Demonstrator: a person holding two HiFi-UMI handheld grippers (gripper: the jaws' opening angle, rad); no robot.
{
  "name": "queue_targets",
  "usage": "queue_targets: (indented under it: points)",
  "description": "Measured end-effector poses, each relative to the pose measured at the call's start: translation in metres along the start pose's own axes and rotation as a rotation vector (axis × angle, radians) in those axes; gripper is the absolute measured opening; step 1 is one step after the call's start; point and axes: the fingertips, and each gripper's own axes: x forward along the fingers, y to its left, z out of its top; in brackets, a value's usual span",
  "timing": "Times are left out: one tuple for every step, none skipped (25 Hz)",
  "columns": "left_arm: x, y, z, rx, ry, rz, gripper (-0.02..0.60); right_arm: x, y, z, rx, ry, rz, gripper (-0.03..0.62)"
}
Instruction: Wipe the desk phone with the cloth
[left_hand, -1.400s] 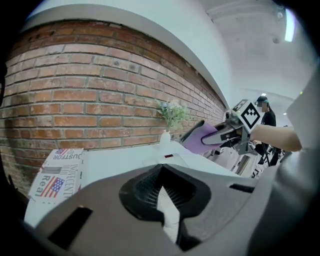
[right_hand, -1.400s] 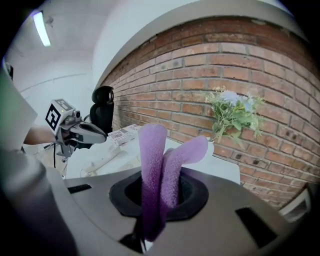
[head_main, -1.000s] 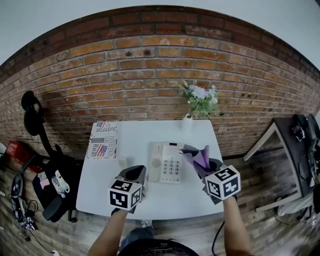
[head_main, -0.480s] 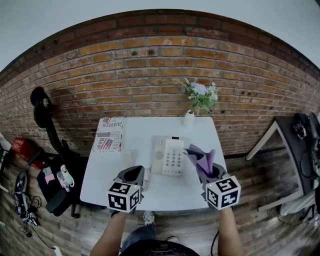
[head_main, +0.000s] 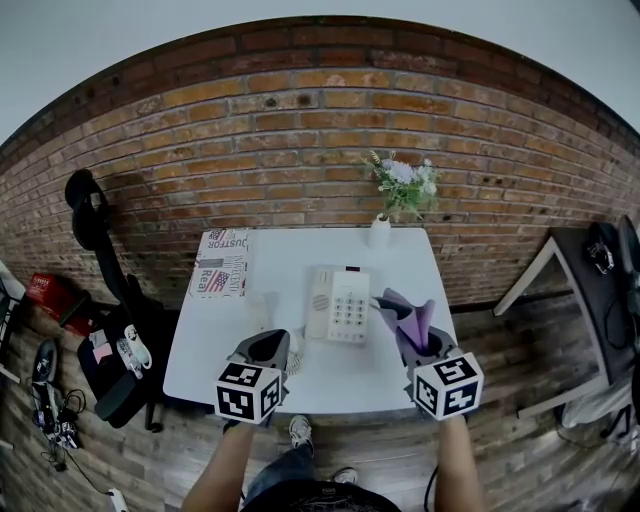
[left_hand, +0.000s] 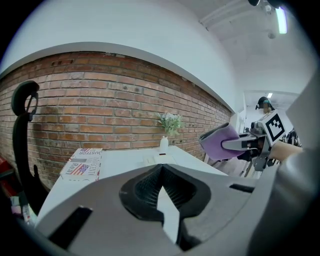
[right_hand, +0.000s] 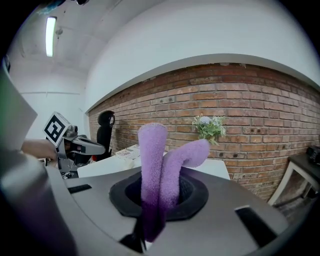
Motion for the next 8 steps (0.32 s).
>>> queue_targets:
  points:
    - [-0.0003, -0.0004, -0.001, 0.0, 0.001, -0.001, 0.005, -0.0003, 0.0009, -0.0007, -0.001, 0.001, 0.001, 0.048]
    - [-0.0005, -0.0007, -0.0018, 0.001, 0.003, -0.002, 0.005, -0.0005, 0.0017, -0.0013, -0.001, 0.001, 0.002, 0.048]
    - [-0.0007, -0.0007, -0.0021, 0.001, 0.004, -0.003, 0.005, -0.0004, 0.0027, -0.0017, -0.001, 0.003, 0.004, 0.048]
    - [-0.0009, -0.0004, -0.002, 0.001, 0.004, -0.002, 0.005, 0.0, 0.0036, -0.0021, -0.001, 0.004, 0.005, 0.048]
    - [-0.0011, 0.0, -0.0015, 0.002, 0.003, -0.002, 0.005, 0.0003, 0.0043, -0.0025, 0.0, 0.007, 0.007, 0.048]
    - [-0.0011, 0.0002, -0.0009, 0.002, 0.003, -0.002, 0.005, 0.0004, 0.0047, -0.0027, 0.0, 0.009, 0.007, 0.048]
    - [-0.0011, 0.0004, -0.0003, 0.002, 0.002, -0.003, 0.005, 0.0005, 0.0048, -0.0029, 0.001, 0.01, 0.008, 0.048]
    - [-0.0011, 0.0005, 0.0004, 0.002, 0.001, -0.003, 0.005, 0.0005, 0.0048, -0.003, 0.003, 0.011, 0.008, 0.048]
